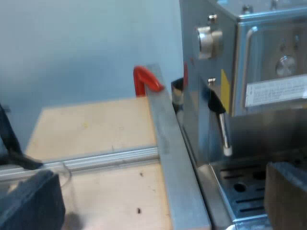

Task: Pour the beans into the coffee machine

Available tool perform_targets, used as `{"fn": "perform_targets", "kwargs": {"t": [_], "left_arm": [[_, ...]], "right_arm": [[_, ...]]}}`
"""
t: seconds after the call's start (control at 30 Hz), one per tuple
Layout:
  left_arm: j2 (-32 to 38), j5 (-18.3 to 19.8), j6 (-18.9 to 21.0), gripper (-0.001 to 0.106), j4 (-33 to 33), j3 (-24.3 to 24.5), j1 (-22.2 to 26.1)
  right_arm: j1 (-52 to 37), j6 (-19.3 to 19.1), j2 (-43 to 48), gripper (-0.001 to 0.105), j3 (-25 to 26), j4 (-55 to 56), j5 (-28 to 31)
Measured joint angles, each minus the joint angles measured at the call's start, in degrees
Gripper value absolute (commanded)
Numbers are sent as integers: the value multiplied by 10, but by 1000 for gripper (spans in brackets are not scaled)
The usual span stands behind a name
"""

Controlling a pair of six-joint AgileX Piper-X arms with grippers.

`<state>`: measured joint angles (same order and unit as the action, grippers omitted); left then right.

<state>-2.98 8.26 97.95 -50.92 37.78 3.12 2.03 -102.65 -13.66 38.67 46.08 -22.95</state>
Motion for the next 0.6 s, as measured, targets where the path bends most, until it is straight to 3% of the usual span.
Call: {"fn": "perform_targets", "kwargs": {"t": [0.3,0.43,0.6], "left_arm": [[-96,-4,58,86,-3,33,0],[-107,-47,62,86,-3,33,0],[-107,-54,66,86,1,33,0]], "right_arm": [[182,-93,-75,74,48,-2,-12],[278,-99,-108,74,48,-5,-7],[370,-101,-144,74,43,-60,37]]}}
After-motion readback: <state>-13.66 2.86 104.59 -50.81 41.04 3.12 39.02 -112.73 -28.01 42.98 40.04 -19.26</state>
